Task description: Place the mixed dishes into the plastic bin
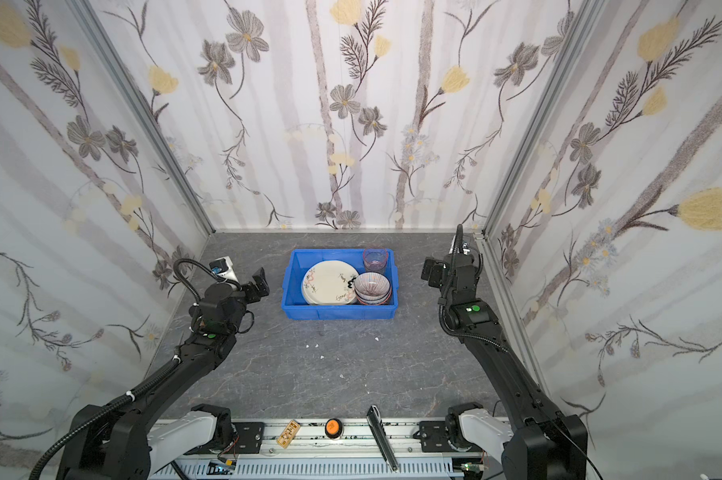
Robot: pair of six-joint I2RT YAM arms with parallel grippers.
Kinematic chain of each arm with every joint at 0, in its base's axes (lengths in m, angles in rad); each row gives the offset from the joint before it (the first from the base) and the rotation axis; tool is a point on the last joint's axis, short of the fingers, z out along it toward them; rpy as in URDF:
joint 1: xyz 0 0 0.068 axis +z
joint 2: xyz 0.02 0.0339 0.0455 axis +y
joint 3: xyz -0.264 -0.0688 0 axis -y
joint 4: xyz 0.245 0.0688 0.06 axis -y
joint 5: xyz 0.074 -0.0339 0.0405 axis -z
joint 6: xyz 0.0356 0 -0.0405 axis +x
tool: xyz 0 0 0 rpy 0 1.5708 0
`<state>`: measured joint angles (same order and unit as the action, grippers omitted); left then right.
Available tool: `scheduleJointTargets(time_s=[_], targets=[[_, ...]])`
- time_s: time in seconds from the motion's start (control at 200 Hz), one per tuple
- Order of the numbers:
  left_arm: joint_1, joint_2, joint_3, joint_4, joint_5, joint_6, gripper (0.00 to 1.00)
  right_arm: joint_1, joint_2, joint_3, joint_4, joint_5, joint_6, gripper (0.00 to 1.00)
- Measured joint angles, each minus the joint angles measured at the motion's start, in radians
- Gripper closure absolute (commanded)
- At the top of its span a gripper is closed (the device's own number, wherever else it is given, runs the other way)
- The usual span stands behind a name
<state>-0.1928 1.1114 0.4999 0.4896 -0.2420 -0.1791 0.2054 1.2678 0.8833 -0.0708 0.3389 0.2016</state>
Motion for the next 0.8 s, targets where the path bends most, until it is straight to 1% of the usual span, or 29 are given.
scheduleJointTargets(time_s=[0.105, 0.175, 0.35, 0.44, 0.565, 0.714, 0.799], targets=[[0.024, 0.006, -0.042, 0.045, -0.006, 0.022, 0.00, -0.039, 0.001, -0.058, 0.064, -0.055, -0.042, 0.00], [0.042, 0.006, -0.084, 0.106, -0.008, 0.032, 0.00, -0.065, -0.005, -0.118, 0.119, -0.095, -0.058, 0.00], [0.111, 0.010, -0.177, 0.241, -0.007, 0.048, 0.00, -0.129, -0.047, -0.356, 0.356, -0.198, -0.109, 0.00], [0.145, 0.034, -0.206, 0.315, 0.023, 0.055, 0.00, -0.151, -0.042, -0.446, 0.488, -0.250, -0.132, 0.00], [0.167, 0.094, -0.250, 0.413, 0.052, 0.071, 0.00, -0.200, 0.011, -0.501, 0.673, -0.289, -0.132, 0.00], [0.187, 0.186, -0.275, 0.504, 0.071, 0.079, 0.00, -0.208, 0.105, -0.543, 0.846, -0.336, -0.132, 0.00], [0.193, 0.225, -0.285, 0.546, 0.084, 0.078, 0.00, -0.212, 0.148, -0.563, 0.928, -0.336, -0.135, 0.00]])
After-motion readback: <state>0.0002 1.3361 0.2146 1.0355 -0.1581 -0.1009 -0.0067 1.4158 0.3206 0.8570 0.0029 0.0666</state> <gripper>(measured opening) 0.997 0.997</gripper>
